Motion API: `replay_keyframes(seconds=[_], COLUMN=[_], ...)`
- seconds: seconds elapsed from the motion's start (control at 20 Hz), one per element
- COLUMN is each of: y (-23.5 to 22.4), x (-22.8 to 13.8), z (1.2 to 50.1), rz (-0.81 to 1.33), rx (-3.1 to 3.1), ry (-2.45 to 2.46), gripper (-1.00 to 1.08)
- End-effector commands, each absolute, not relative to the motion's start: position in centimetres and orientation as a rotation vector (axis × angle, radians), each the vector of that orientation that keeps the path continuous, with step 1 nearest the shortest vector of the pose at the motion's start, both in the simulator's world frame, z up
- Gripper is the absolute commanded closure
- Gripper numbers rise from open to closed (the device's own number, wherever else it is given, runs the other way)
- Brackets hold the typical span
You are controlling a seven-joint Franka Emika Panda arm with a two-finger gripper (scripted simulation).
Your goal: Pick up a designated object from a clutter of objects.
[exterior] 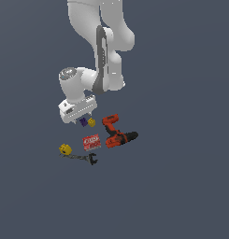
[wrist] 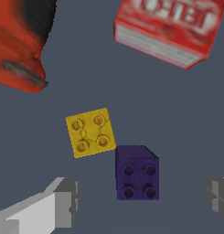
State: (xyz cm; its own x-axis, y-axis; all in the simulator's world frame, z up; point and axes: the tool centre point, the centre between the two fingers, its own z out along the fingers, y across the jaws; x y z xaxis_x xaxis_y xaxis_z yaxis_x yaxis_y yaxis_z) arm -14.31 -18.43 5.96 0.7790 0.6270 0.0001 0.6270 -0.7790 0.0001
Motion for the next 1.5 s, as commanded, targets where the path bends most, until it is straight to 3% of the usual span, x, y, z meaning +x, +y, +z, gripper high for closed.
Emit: replay_keyframes(seconds=[0.0, 0.75, 0.8, 1.45], y=[-18.4, -18.5, -18.5, -18.4], x=[-14.4, -14.3, -14.3, -14.3], z=[5.0, 2.2, 2.2, 2.4], rz=[-0.001, 0.0, 0.0, 0.0], rx=[2.963, 2.962, 2.962, 2.962], ry=[1.045, 1.047, 1.047, 1.047], gripper=[-0.92, -0.92, 1.08, 1.08])
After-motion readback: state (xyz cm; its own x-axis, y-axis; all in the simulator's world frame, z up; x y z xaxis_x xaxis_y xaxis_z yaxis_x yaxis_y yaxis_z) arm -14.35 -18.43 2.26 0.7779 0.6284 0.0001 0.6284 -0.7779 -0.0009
